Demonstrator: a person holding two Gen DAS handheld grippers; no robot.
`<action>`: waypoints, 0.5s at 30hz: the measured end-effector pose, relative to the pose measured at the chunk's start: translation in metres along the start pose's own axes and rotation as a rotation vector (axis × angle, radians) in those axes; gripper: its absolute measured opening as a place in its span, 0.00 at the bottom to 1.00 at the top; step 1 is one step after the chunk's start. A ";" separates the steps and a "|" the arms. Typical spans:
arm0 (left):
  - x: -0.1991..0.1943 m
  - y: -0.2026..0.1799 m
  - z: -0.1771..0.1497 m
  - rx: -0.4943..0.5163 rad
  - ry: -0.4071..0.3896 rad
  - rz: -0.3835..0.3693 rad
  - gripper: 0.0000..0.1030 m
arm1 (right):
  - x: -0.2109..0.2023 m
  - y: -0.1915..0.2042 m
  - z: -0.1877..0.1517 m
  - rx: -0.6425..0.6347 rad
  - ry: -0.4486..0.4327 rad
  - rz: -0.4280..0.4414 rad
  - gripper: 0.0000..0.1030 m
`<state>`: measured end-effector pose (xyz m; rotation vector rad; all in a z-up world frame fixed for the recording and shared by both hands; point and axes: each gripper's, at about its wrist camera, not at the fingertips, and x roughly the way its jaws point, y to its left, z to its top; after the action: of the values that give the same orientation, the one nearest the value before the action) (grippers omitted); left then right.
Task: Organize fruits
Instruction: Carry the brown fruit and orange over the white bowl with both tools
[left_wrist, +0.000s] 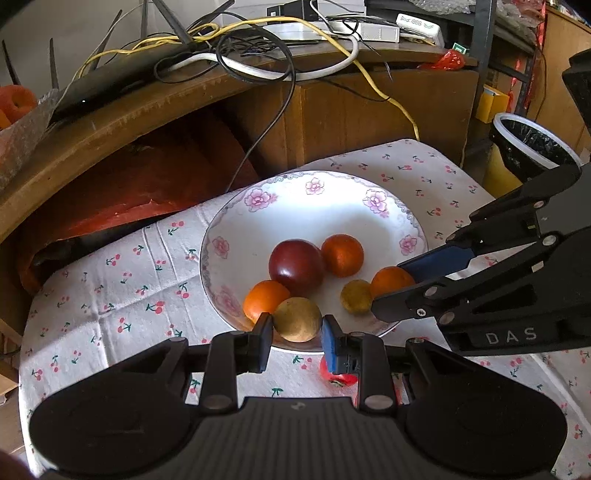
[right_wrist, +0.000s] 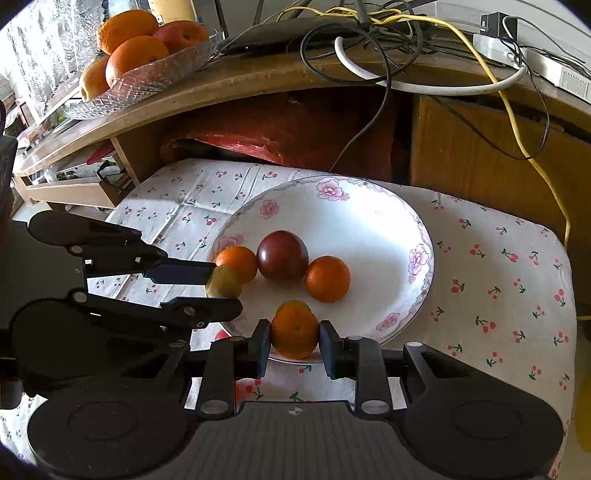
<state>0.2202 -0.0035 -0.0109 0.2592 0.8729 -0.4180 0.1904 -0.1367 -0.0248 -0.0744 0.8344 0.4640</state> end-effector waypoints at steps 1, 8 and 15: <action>0.001 -0.001 0.000 0.004 0.000 0.001 0.35 | 0.000 0.000 0.000 0.001 0.000 -0.002 0.23; 0.009 -0.005 0.000 0.016 0.006 0.008 0.35 | 0.005 -0.003 0.003 -0.003 -0.005 -0.016 0.23; 0.012 -0.004 0.001 0.013 0.002 0.019 0.35 | 0.011 -0.005 0.005 -0.007 -0.003 -0.036 0.24</action>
<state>0.2261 -0.0102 -0.0200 0.2800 0.8688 -0.4057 0.2023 -0.1359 -0.0306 -0.0946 0.8269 0.4332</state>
